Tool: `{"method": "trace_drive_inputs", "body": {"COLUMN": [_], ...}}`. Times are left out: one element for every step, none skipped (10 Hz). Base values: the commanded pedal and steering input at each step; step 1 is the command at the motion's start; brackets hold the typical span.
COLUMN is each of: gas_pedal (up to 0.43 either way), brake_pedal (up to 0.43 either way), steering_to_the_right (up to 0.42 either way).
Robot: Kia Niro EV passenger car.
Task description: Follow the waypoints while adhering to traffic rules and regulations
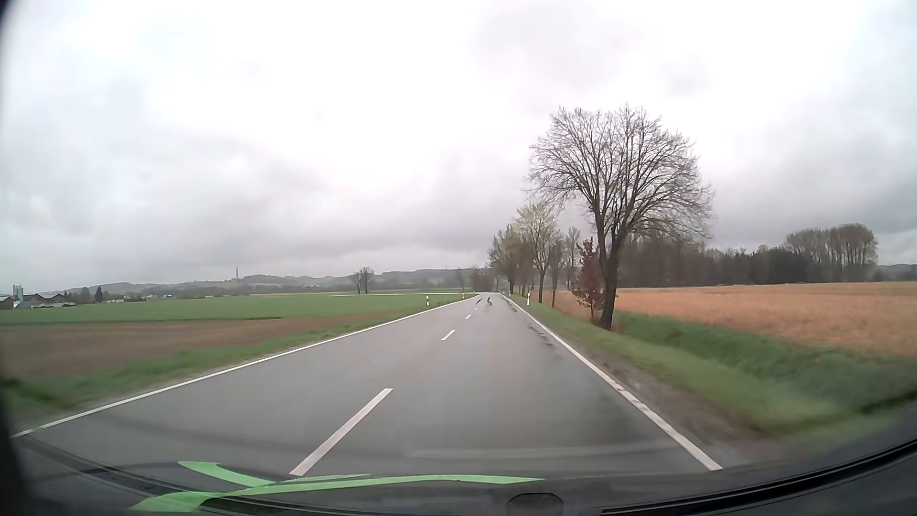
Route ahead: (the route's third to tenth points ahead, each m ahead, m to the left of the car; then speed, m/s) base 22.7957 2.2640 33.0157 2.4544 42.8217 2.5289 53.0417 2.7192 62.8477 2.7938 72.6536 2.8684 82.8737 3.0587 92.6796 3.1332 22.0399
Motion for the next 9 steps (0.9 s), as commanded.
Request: {"method": "trace_drive_inputs", "body": {"gas_pedal": [0.15, 0.15, 0.15, 0.15, 0.157, 0.157, 0.169, 0.177, 0.177], "brake_pedal": [0.0, 0.0, 0.0, 0.0, 0.0, 0.0, 0.0, 0.0, 0.0], "steering_to_the_right": [-0.004, -0.003, -0.002, -0.001, -0.002, -0.001, -0.001, -0.001, -0.001]}}
